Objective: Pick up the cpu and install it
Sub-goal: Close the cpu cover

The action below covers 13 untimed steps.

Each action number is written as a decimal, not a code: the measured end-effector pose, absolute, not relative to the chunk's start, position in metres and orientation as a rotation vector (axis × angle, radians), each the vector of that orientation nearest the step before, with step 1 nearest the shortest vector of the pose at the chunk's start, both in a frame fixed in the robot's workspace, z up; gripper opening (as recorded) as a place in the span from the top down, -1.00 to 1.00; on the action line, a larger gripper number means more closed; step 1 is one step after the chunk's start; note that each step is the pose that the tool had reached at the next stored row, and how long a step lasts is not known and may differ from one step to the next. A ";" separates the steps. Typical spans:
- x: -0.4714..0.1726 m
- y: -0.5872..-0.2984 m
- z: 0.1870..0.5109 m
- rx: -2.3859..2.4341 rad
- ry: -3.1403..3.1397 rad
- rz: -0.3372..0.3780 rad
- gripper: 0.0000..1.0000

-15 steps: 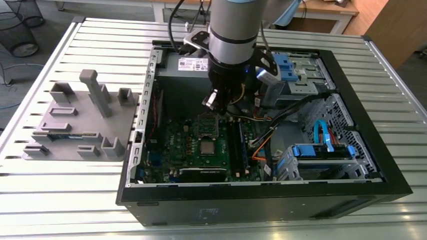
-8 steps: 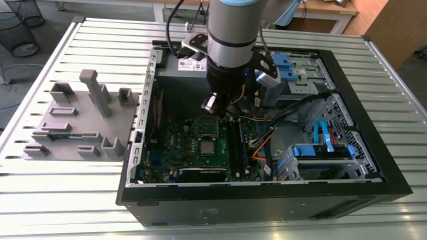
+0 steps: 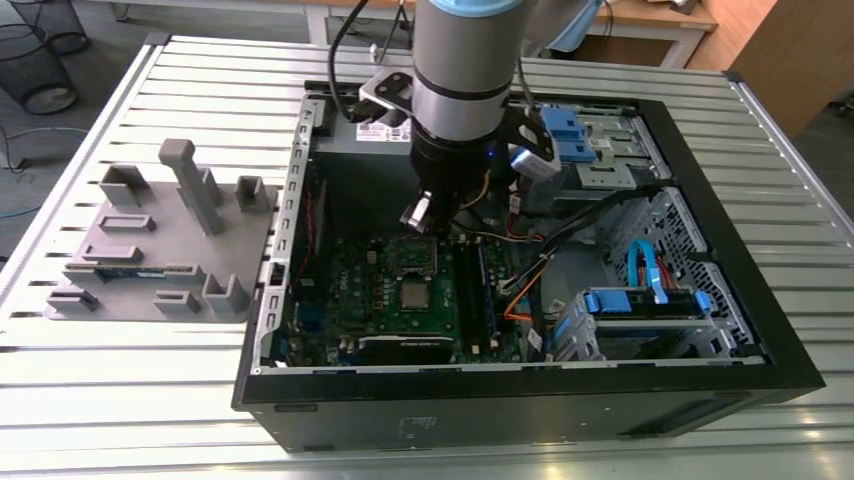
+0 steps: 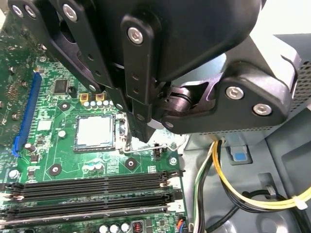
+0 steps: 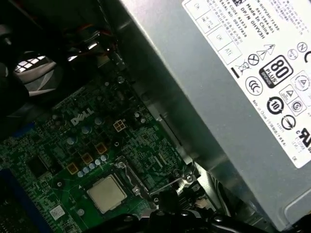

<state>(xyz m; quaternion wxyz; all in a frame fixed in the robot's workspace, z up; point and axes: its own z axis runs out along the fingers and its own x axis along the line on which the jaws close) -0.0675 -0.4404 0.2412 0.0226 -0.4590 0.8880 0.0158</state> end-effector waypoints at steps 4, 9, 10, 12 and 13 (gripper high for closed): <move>-0.068 -0.443 0.241 -1.430 2.748 0.044 0.79; -0.068 -0.447 0.241 -1.439 2.749 0.029 0.79; -0.068 -0.448 0.241 -1.441 2.750 0.024 0.79; -0.068 -0.450 0.241 -1.444 2.754 0.011 0.79; -0.068 -0.451 0.241 -1.445 2.756 0.003 0.79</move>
